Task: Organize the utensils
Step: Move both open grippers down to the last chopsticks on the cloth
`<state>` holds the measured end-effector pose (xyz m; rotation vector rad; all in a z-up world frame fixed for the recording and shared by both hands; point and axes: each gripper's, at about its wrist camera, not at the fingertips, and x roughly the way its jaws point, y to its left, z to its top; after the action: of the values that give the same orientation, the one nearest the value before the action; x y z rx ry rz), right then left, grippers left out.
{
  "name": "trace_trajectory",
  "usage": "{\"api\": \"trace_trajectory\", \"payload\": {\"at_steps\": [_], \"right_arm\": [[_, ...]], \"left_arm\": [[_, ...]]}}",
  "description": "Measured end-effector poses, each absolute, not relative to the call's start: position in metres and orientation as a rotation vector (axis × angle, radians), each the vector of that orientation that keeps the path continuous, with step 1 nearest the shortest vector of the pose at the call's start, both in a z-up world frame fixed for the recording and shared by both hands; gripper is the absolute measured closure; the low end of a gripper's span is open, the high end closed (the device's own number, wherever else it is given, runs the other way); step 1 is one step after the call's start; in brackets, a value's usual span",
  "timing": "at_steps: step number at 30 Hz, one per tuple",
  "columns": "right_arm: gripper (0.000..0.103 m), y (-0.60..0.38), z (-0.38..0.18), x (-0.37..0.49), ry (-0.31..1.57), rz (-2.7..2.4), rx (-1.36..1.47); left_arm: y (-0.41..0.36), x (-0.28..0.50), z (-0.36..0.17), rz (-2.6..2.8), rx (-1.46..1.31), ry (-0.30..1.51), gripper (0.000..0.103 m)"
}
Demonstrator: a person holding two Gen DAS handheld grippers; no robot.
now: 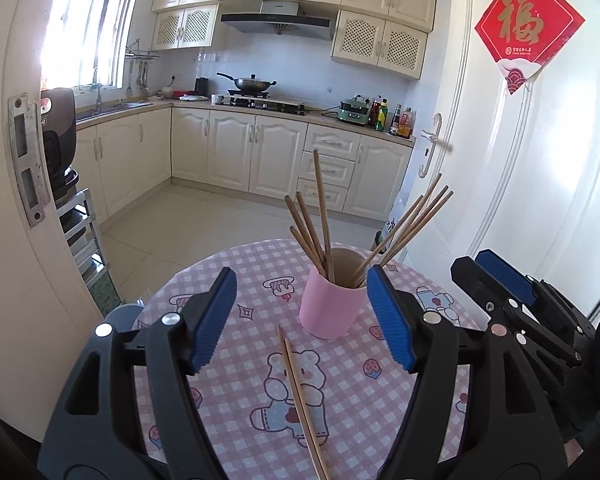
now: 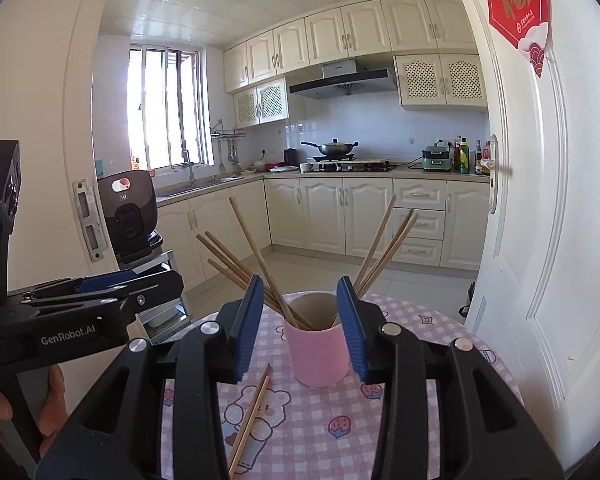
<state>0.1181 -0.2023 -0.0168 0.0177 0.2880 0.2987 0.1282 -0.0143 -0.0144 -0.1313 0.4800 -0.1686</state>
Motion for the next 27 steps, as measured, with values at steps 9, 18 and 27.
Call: {"api": "trace_trajectory", "payload": {"at_steps": [9, 18, 27], "right_arm": [[0.056, -0.188, -0.038, 0.108, 0.292, 0.288, -0.056], [0.055, -0.181, -0.073, 0.123, 0.422, 0.325, -0.027], [0.055, -0.186, -0.108, 0.152, 0.606, 0.336, 0.067]], "left_arm": [[-0.005, 0.120, -0.043, -0.146, -0.125, 0.487, 0.027], [0.010, 0.150, -0.095, -0.124, -0.146, 0.735, 0.025], [0.014, 0.182, -0.143, -0.126, -0.203, 0.977, 0.025]]}}
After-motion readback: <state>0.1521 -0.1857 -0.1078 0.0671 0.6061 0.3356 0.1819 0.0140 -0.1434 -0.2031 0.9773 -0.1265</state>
